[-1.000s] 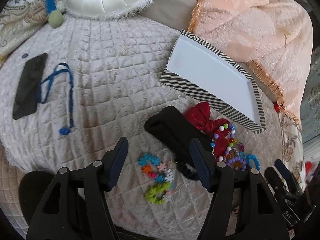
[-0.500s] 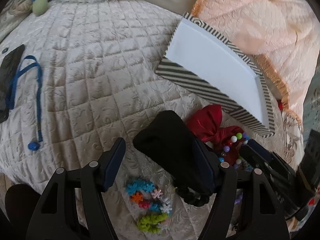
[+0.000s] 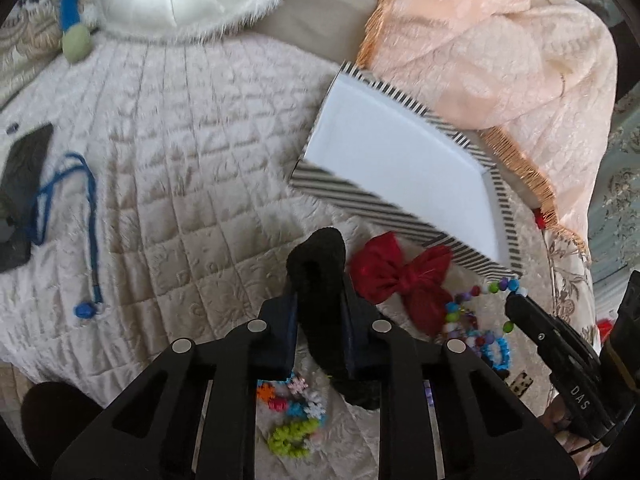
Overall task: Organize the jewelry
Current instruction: 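Grasp black velvet cloth with left tool while right tool grasps multicolour bead bracelet, then carry both items into the striped tray and open both tools to release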
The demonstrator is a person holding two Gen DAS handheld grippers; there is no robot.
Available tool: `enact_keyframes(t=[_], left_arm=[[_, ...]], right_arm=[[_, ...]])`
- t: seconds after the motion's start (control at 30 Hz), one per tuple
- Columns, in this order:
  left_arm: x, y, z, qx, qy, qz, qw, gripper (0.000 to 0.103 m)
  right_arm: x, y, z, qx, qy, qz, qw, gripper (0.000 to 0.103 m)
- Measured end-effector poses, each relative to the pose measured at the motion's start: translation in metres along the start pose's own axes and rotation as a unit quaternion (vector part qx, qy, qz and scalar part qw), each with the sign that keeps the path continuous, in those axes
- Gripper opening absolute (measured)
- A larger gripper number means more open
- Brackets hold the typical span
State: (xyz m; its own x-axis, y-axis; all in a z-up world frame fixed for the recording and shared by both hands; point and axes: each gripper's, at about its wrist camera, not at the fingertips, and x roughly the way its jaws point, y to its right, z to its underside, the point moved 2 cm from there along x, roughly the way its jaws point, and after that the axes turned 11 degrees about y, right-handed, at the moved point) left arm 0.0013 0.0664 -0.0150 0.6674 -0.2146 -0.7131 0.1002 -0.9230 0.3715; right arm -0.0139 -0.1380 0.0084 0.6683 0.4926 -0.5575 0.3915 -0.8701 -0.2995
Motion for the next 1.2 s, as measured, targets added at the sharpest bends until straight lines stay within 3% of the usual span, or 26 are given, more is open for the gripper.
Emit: enact_keyframes(t=[0.27, 0.57, 0.87, 1.2], left_arm=[[-0.032, 0.018, -0.019, 0.024, 0.034, 0.006, 0.9991, 0.017], [-0.029, 0.043, -0.04, 0.055, 0.051, 0.002, 0.9972, 0.017], [0.011, 0.065, -0.072, 0.08, 0.052, -0.011, 0.9954, 0.017], [0.078, 0.077, -0.108, 0.066, 0.042, -0.021, 0.9967, 0.017]], right_arm=[[-0.033, -0.001, -0.018, -0.003, 0.034, 0.008, 0.999, 0.009], [-0.046, 0.01, -0.031, -0.004, 0.045, 0.027, 0.999, 0.009], [-0.021, 0.045, -0.053, 0.005, 0.035, 0.057, 0.998, 0.009], [0.025, 0.088, -0.072, 0.032, 0.018, 0.075, 0.997, 0.009]])
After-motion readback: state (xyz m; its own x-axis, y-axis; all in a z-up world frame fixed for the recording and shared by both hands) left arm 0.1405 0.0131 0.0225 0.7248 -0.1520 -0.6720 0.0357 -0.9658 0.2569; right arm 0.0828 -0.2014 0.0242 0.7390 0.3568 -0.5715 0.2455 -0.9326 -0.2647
